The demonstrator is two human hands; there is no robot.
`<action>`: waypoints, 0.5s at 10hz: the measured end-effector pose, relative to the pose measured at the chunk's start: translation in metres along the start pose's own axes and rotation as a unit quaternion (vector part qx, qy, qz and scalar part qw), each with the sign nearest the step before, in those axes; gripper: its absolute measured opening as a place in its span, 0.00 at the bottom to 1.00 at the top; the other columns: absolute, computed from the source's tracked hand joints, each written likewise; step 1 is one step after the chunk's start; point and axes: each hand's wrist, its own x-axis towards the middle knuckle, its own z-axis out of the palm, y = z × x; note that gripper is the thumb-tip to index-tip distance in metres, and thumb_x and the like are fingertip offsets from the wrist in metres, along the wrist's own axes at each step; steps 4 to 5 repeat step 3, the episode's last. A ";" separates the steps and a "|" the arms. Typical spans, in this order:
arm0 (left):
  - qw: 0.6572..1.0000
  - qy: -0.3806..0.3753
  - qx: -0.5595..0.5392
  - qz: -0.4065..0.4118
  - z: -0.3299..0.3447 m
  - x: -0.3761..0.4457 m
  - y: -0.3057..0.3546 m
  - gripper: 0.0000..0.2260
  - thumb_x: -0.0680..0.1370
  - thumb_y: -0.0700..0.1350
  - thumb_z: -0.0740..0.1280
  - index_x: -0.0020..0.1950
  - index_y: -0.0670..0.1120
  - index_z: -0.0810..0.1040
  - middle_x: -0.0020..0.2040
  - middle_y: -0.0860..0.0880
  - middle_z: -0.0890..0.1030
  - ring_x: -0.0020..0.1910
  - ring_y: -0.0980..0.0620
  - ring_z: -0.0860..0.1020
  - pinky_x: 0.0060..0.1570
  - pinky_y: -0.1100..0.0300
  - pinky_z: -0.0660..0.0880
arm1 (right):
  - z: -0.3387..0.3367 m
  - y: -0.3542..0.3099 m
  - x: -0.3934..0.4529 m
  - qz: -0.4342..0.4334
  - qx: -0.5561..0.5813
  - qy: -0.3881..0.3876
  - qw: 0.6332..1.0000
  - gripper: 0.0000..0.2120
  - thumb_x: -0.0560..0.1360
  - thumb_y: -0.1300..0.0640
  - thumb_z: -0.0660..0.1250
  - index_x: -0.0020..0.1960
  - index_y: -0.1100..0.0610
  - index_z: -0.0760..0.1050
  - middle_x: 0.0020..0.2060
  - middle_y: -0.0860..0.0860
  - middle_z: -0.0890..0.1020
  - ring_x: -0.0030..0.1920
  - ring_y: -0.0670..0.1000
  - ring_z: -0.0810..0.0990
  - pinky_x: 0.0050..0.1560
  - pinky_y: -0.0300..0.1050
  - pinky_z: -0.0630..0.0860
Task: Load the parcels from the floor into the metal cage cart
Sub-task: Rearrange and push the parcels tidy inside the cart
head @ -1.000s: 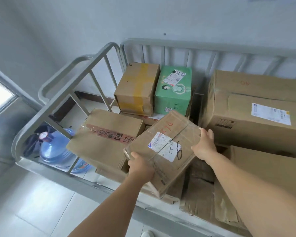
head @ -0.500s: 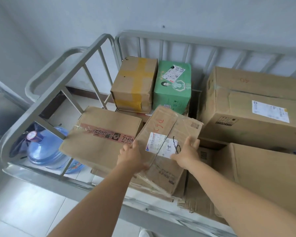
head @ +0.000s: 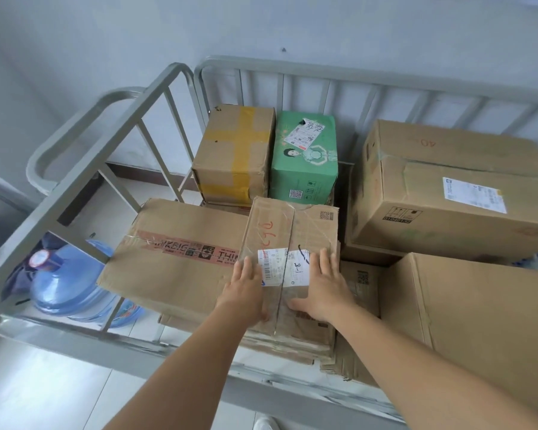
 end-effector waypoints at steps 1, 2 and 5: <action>1.000 0.006 0.011 0.007 -0.001 0.003 0.000 0.47 0.72 0.51 0.73 0.79 0.42 0.46 0.78 0.46 0.43 0.77 0.44 0.43 0.73 0.47 0.58 | -0.005 0.000 0.001 -0.002 -0.010 -0.012 1.000 0.57 0.72 0.35 0.68 0.78 0.59 0.32 0.77 0.56 0.31 0.76 0.57 0.30 0.78 0.52 0.46; 1.000 -0.007 0.011 0.009 -0.003 0.006 -0.002 0.48 0.72 0.53 0.74 0.79 0.41 0.46 0.78 0.45 0.44 0.77 0.44 0.44 0.73 0.47 0.59 | -0.010 -0.001 0.000 -0.003 -0.013 -0.021 1.000 0.57 0.72 0.37 0.69 0.79 0.59 0.33 0.77 0.55 0.32 0.77 0.56 0.32 0.77 0.51 0.47; 0.999 0.007 0.030 0.022 -0.012 0.002 -0.001 0.46 0.71 0.57 0.73 0.78 0.43 0.49 0.77 0.45 0.51 0.77 0.45 0.51 0.73 0.47 0.61 | -0.018 0.000 -0.011 -0.002 -0.008 0.002 1.000 0.55 0.72 0.39 0.70 0.79 0.59 0.36 0.78 0.54 0.36 0.78 0.55 0.36 0.77 0.51 0.47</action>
